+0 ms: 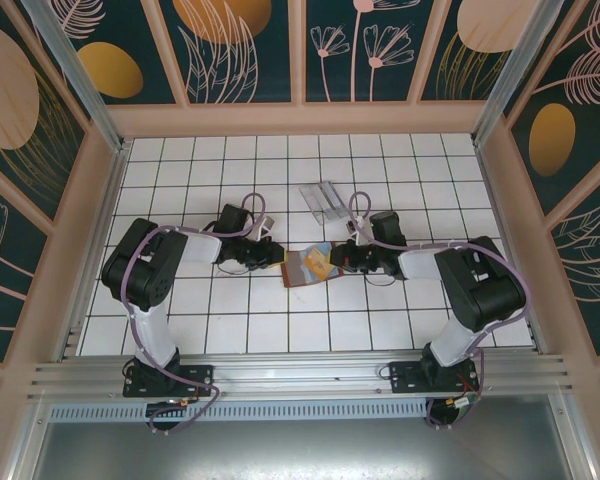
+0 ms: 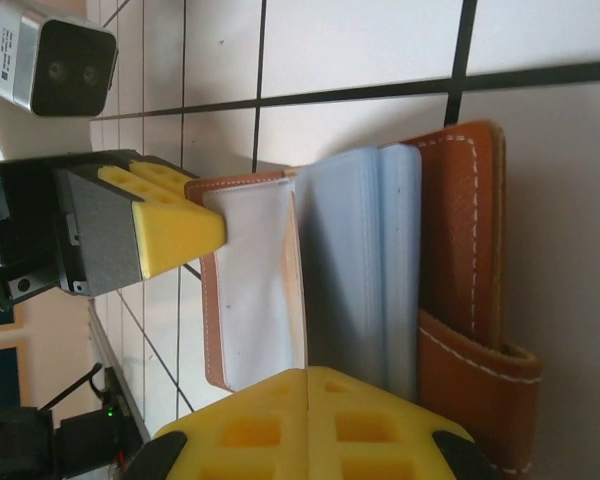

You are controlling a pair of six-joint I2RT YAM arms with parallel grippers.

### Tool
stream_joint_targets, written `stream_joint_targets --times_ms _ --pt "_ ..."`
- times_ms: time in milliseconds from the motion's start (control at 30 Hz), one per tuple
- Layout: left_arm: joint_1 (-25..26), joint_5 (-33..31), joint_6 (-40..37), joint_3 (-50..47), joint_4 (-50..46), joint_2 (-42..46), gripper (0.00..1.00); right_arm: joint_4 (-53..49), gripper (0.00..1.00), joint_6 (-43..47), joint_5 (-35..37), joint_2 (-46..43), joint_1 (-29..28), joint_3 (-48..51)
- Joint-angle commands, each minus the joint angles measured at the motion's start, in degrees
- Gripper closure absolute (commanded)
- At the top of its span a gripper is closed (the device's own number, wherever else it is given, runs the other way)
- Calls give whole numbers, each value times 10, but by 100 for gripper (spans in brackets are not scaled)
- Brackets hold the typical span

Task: Put the credit cards into the card holder
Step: Insert the credit card into the card slot.

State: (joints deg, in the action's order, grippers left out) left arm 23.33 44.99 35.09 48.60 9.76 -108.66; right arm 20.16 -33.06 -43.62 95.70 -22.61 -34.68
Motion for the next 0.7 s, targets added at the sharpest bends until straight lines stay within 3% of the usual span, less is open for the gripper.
stream_joint_targets --times_ms 0,267,467,667 --pt "-7 -11 -16 -1 -16 -14 85 39 100 -5 -32 20 3 9" --pt "-8 -5 -12 2 -14 -21 85 70 100 -16 -17 23 4 26" --pt "-8 1 1 -8 6 -24 84 168 100 -71 3 48 -5 48" --pt "-8 0 12 -23 18 -22 84 196 100 -81 25 65 -12 45"
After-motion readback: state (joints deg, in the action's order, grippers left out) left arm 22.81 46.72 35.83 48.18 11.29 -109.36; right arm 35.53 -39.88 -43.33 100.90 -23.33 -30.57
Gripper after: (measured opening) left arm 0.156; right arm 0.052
